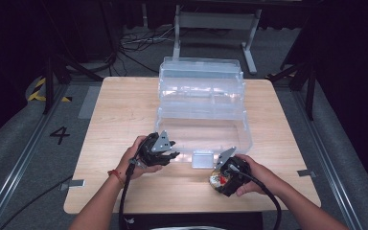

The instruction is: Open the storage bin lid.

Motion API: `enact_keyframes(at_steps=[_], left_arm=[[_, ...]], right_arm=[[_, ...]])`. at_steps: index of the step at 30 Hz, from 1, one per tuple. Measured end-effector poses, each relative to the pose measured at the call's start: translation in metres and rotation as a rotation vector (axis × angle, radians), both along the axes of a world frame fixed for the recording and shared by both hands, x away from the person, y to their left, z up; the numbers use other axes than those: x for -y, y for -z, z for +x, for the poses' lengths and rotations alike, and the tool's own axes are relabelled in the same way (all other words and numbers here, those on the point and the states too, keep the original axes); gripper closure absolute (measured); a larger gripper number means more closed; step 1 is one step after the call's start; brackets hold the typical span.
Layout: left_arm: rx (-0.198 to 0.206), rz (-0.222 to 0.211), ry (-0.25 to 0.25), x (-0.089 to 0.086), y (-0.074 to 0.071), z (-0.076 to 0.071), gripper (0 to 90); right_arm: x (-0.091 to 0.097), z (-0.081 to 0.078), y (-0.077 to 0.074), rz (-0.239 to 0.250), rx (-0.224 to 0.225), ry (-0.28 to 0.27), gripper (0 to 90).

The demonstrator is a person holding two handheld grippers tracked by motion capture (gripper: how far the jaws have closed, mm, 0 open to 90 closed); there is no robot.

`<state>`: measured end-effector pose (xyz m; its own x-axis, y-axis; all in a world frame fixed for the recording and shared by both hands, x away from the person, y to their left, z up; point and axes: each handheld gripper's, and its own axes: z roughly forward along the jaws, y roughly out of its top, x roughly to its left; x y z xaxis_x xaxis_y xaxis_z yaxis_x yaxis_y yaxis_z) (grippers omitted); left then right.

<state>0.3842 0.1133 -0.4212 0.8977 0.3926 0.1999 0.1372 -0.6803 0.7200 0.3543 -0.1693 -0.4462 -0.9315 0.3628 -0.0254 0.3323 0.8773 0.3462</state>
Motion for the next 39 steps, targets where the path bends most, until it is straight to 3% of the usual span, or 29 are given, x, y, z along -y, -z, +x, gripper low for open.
enact_keyframes(at_steps=[7,19,35,39], left_arm=[[0.0,0.0,0.001,0.0,0.0,0.0,58.5],[-0.008,-0.011,-0.015,0.0,0.001,0.001,54.4],[-0.006,-0.041,-0.029,-0.004,0.0,0.001,52.3],[0.002,-0.059,-0.029,-0.006,-0.003,-0.001,44.9]], right_arm=[[-0.009,0.002,0.003,-0.046,0.011,-0.016,19.6],[-0.008,0.001,0.001,-0.066,0.0,-0.037,20.2],[0.009,-0.001,0.0,-0.032,0.017,-0.054,20.3],[0.01,-0.004,-0.002,-0.052,0.019,-0.067,20.3]])
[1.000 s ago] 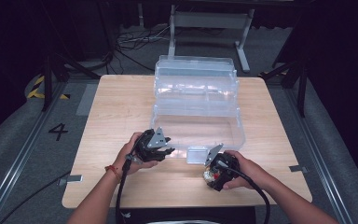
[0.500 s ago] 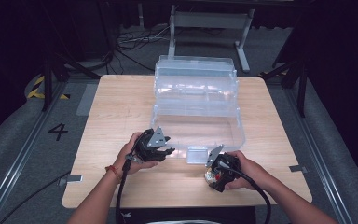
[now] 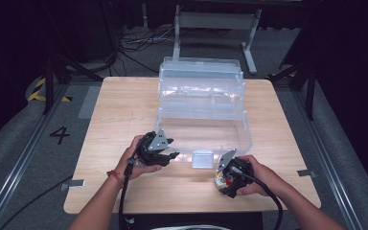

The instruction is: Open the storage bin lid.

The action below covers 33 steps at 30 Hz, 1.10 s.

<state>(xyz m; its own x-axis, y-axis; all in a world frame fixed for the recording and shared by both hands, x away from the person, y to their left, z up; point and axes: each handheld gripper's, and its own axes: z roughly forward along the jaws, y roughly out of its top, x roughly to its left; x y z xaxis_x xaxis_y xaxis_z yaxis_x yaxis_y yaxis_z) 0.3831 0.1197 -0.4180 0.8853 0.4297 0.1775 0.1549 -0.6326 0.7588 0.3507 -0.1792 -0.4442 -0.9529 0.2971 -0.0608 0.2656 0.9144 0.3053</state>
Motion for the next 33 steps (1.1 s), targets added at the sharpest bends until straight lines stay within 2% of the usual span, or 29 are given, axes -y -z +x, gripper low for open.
enact_keyframes(at_steps=[3,9,10,12,14,16,20,22,23,25,26,29,33], left_arm=[[0.012,-0.033,-0.014,-0.004,-0.004,-0.002,38.6],[0.034,-0.043,-0.038,-0.01,-0.01,-0.006,35.1],[0.039,-0.059,-0.055,-0.013,-0.013,-0.007,32.9],[0.048,-0.059,-0.072,-0.013,-0.015,-0.008,28.5],[0.041,-0.072,-0.083,-0.017,-0.019,-0.008,28.1],[0.04,-0.071,-0.085,-0.018,-0.02,-0.008,26.7],[0.059,-0.04,-0.106,-0.025,-0.028,-0.011,26.3],[0.069,-0.034,-0.116,-0.031,-0.033,-0.014,26.3],[0.072,-0.027,-0.121,-0.033,-0.036,-0.016,26.2],[0.077,-0.01,-0.122,-0.038,-0.039,-0.02,26.1],[0.081,-0.009,-0.126,-0.041,-0.04,-0.022,25.9],[0.063,-0.016,-0.135,-0.049,-0.035,-0.028,26.1],[0.02,0.006,-0.158,-0.063,-0.012,-0.034,26.1]], right_arm=[[0.002,-0.002,-0.002,0.003,0.002,0.003,20.3],[0.009,-0.002,-0.005,0.023,0.006,0.011,20.3],[0.011,-0.002,-0.005,0.027,0.004,0.019,20.3],[0.013,-0.001,-0.006,0.025,0.006,0.016,20.3],[0.014,-0.001,-0.006,0.029,0.007,0.009,20.3],[0.015,-0.001,-0.007,0.027,0.007,0.005,20.3],[0.017,-0.002,-0.009,0.025,0.005,0.002,20.3],[0.018,-0.004,-0.011,0.026,0.003,0.011,20.3],[0.02,-0.003,-0.011,0.024,0.011,-0.006,20.3],[0.022,-0.004,-0.014,0.024,0.01,0.006,20.3],[0.023,-0.003,-0.014,0.025,0.017,-0.005,20.3],[0.027,-0.003,-0.018,0.036,0.024,0.003,20.3],[0.033,-0.002,-0.023,0.043,0.033,0.003,20.3]])
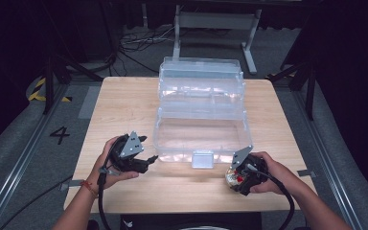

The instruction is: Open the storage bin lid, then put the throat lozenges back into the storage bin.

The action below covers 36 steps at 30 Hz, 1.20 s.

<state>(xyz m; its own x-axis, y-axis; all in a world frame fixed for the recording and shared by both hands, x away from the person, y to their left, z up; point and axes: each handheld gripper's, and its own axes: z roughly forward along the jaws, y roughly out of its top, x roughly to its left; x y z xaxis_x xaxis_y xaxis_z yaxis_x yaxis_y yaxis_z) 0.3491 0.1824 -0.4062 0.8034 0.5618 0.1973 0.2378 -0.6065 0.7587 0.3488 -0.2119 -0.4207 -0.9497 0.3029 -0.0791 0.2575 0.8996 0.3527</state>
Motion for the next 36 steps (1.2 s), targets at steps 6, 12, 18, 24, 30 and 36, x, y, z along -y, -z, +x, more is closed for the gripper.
enact_keyframes(at_steps=[6,12,18,24,30,36], left_arm=[[-0.108,0.015,-0.011,-0.015,0.033,-0.001,26.2],[-0.18,0.012,-0.019,-0.021,0.057,0.004,26.4],[-0.211,-0.001,-0.024,-0.025,0.064,0.009,26.7],[-0.252,-0.022,-0.009,-0.031,0.074,0.012,24.3],[-0.235,-0.03,-0.025,-0.032,0.075,0.012,24.4],[-0.235,-0.028,-0.032,-0.032,0.076,0.012,22.9]], right_arm=[[0.004,0.0,-0.004,-0.003,0.006,0.0,20.3],[0.008,-0.002,-0.014,0.002,0.017,-0.013,20.3],[0.01,-0.003,-0.025,-0.005,0.034,-0.023,20.3],[0.02,-0.005,-0.042,-0.008,0.058,-0.028,20.3],[0.03,-0.004,-0.068,-0.006,0.116,-0.038,20.3],[0.031,0.002,-0.085,-0.016,0.149,-0.034,20.3]])
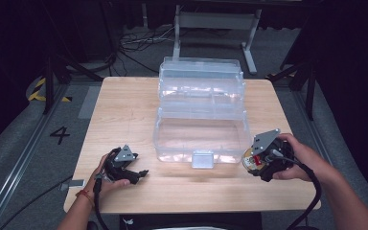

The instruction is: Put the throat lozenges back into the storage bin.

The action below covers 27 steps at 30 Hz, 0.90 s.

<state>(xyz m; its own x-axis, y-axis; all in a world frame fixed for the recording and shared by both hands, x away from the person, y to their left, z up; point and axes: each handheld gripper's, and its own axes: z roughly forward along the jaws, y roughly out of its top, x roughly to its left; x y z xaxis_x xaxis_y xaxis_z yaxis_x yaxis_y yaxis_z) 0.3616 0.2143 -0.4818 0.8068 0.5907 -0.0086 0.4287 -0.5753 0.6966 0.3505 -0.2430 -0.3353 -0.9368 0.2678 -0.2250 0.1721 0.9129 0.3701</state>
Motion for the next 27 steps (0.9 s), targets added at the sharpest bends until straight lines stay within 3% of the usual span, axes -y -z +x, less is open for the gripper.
enact_keyframes(at_steps=[9,19,22,25,27], left_arm=[[0.0,0.0,-0.001,0.0,0.0,0.0,22.8],[0.0,-0.001,-0.007,0.001,0.0,0.0,22.7],[0.0,0.0,-0.008,0.001,0.0,-0.001,22.7],[0.0,0.0,-0.008,0.001,0.0,-0.001,22.7],[0.0,-0.001,-0.008,0.001,0.0,-0.001,22.7]], right_arm=[[-0.009,0.017,-0.01,-0.011,0.006,-0.004,20.3],[-0.025,0.048,-0.011,-0.041,0.006,0.006,20.3],[-0.027,0.06,-0.011,-0.03,-0.01,0.007,20.3],[-0.03,0.076,-0.006,-0.071,0.016,-0.003,20.3],[-0.03,0.079,-0.005,-0.076,0.019,-0.009,20.3]])
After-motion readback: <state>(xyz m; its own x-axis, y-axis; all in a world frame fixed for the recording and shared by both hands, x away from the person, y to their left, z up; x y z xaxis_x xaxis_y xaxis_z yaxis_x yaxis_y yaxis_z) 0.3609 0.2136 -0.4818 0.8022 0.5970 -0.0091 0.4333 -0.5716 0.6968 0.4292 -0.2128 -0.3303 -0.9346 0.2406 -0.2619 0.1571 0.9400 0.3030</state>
